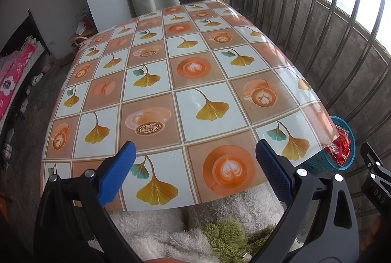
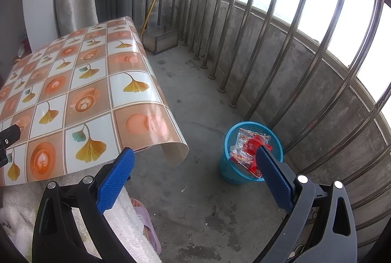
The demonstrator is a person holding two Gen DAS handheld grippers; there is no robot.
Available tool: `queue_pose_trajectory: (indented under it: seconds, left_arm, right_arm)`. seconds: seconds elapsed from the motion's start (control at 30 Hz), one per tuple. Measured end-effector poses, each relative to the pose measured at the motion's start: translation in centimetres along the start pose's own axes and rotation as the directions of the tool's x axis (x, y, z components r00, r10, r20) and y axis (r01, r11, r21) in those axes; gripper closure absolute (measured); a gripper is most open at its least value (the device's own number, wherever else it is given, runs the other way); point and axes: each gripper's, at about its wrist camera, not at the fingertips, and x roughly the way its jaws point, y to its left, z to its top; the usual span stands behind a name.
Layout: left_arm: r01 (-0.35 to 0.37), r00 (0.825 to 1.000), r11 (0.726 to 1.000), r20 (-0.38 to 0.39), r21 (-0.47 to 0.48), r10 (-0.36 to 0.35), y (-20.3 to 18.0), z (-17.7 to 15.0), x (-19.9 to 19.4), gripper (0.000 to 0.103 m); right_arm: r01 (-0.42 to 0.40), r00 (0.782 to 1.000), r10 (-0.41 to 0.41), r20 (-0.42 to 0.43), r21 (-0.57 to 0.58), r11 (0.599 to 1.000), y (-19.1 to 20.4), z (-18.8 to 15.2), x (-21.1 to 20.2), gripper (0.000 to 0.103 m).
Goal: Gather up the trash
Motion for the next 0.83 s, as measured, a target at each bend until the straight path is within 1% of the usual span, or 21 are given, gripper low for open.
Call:
queue_pose_trajectory:
  seconds: [0.83]
  left_arm:
    - [0.0, 1.0, 1.0, -0.004, 0.0, 0.0, 0.03, -0.16, -0.1, 0.009]
  right_arm:
    - [-0.001, 1.0, 0.001, 0.001, 0.004, 1.0, 0.1, 0.03, -0.06, 0.006]
